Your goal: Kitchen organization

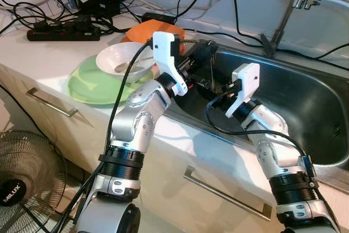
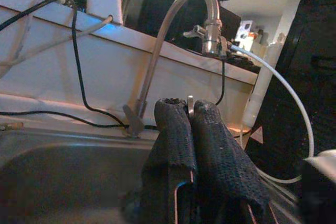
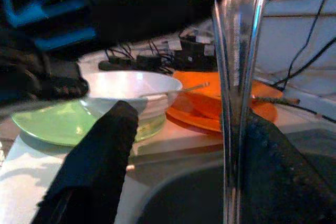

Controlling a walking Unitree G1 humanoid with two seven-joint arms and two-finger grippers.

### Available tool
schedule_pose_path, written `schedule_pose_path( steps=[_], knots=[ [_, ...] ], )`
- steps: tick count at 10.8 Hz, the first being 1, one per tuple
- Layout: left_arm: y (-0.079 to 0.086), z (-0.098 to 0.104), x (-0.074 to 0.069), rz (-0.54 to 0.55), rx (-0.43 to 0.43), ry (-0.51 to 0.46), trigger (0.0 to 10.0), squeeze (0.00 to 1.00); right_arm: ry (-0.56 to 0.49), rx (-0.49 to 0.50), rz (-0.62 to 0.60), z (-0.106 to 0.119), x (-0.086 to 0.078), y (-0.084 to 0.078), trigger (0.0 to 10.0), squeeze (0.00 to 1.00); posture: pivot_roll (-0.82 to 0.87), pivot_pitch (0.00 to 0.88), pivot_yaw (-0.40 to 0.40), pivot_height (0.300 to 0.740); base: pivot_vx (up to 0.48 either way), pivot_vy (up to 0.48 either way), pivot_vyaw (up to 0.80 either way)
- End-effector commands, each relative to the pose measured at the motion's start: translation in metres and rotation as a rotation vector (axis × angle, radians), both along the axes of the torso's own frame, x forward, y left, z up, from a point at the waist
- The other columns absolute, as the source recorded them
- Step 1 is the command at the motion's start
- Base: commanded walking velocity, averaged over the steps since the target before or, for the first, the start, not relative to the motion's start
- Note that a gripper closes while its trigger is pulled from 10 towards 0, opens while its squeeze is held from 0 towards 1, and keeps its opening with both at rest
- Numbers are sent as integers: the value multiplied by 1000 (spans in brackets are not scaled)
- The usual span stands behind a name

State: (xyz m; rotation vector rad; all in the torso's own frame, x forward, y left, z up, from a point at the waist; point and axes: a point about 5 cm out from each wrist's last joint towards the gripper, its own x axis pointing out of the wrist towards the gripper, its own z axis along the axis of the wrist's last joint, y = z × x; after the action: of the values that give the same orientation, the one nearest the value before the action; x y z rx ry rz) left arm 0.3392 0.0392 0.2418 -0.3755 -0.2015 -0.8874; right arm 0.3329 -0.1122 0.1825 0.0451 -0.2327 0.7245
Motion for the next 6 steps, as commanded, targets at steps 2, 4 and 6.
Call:
schedule_pose_path(
  steps=[2,4,6],
  knots=[
    [-5,6,-5,-38,-10,-26,10000,0,20,-23,2,-4,1,3,0,0,193,2,-3,740,0,0,0],
    [-4,7,-5,-36,-11,-27,10000,0,25,-38,-4,-6,2,4,0,0,197,0,-4,740,0,0,0],
    [-3,6,-5,-35,-3,-28,10000,0,20,-42,-9,-5,4,5,0,0,197,0,-5,740,0,0,0]
  ],
)
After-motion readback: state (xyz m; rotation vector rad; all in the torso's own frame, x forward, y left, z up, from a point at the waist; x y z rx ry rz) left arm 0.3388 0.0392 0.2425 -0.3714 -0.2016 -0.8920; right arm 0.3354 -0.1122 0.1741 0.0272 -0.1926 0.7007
